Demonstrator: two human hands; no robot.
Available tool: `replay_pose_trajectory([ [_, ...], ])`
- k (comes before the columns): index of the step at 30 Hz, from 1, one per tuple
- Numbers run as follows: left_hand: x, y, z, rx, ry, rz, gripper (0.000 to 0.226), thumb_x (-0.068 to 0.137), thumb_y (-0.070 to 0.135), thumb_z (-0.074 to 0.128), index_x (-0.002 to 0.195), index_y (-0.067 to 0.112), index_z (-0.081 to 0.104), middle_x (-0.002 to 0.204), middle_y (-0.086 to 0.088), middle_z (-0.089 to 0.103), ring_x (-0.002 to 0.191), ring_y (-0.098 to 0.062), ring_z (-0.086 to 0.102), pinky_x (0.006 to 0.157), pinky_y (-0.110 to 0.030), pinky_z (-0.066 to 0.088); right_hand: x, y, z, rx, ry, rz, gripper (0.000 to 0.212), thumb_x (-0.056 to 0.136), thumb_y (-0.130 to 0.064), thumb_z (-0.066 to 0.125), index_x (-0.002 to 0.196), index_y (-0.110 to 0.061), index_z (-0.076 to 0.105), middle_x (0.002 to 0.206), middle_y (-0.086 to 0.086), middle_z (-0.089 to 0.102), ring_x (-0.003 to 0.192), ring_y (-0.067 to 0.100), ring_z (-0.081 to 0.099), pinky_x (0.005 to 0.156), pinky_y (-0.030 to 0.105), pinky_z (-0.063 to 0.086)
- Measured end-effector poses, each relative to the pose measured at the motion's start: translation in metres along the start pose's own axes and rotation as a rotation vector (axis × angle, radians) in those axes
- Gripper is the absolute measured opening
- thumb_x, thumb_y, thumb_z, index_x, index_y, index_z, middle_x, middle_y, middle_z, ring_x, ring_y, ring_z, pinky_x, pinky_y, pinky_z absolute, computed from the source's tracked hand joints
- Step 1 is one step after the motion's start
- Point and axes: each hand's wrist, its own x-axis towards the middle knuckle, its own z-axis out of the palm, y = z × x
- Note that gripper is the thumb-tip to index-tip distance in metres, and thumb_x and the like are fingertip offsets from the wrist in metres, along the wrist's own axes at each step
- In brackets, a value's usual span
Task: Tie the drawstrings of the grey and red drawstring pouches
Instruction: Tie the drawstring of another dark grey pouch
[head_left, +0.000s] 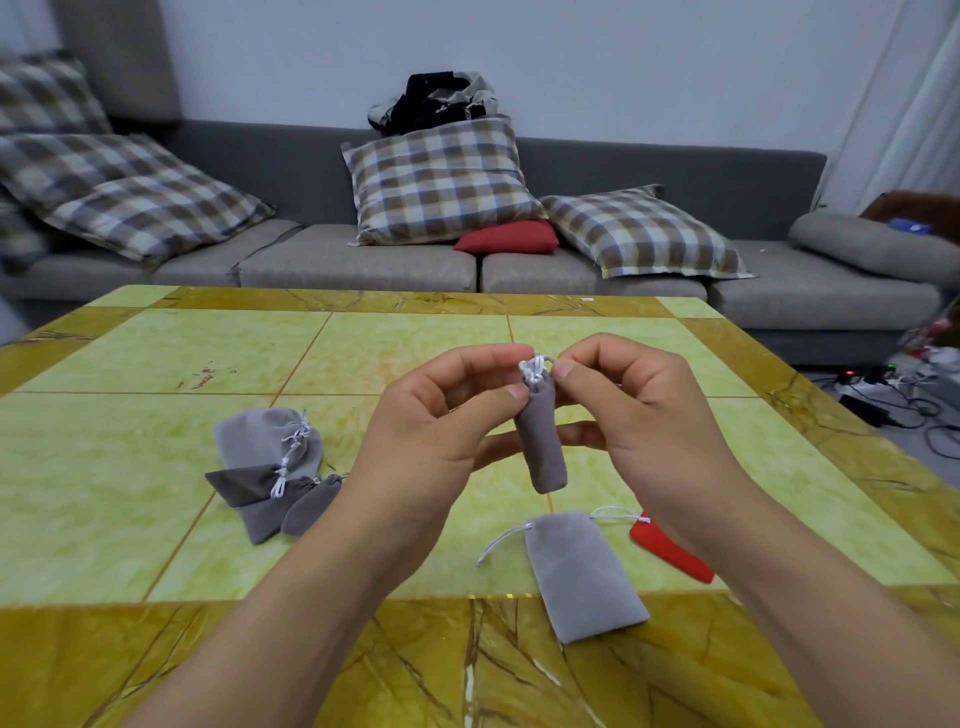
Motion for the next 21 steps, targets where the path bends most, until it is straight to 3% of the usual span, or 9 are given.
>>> replay_pose_trajectory([
  [10, 0.0001, -0.0035, -0.0034, 0.027, -0.049, -0.025, 0.021, 0.091, 0.003, 0.06, 0.105, 0.012, 0.072, 0.102, -0.006, 0.075, 0.094, -0.021, 0.073, 0.073, -0.028, 0.057, -0.0008, 0.0007, -0.0007, 0.105, -0.045, 0.103, 0.02, 0.095, -0.01, 0.059, 0.089, 0.007, 0.068, 0.083, 0.011, 0.073, 0.078, 0.018, 0.071, 0.065, 0.029, 0.058],
  [16, 0.0005, -0.0069, 0.0009, 0.042, 0.043, -0.006, 0.018, 0.086, 0.012, 0.066, 0.102, 0.01, 0.075, 0.101, -0.009, 0.076, 0.1, -0.028, 0.071, 0.084, -0.045, 0.059, -0.0017, 0.0017, -0.0022, 0.163, -0.082, 0.142, 0.017, 0.093, -0.011, 0.061, 0.092, 0.003, 0.071, 0.087, 0.013, 0.076, 0.085, 0.024, 0.074, 0.072, 0.032, 0.059],
  [21, 0.0004, -0.0076, 0.0024, 0.038, 0.092, -0.005, 0.014, 0.088, 0.01, 0.066, 0.098, 0.012, 0.076, 0.095, -0.009, 0.077, 0.09, -0.031, 0.073, 0.084, -0.046, 0.059, -0.0027, 0.0044, -0.0004, 0.168, -0.053, 0.125, 0.015, 0.092, -0.008, 0.061, 0.092, 0.003, 0.072, 0.088, 0.014, 0.075, 0.082, 0.025, 0.072, 0.076, 0.034, 0.061],
])
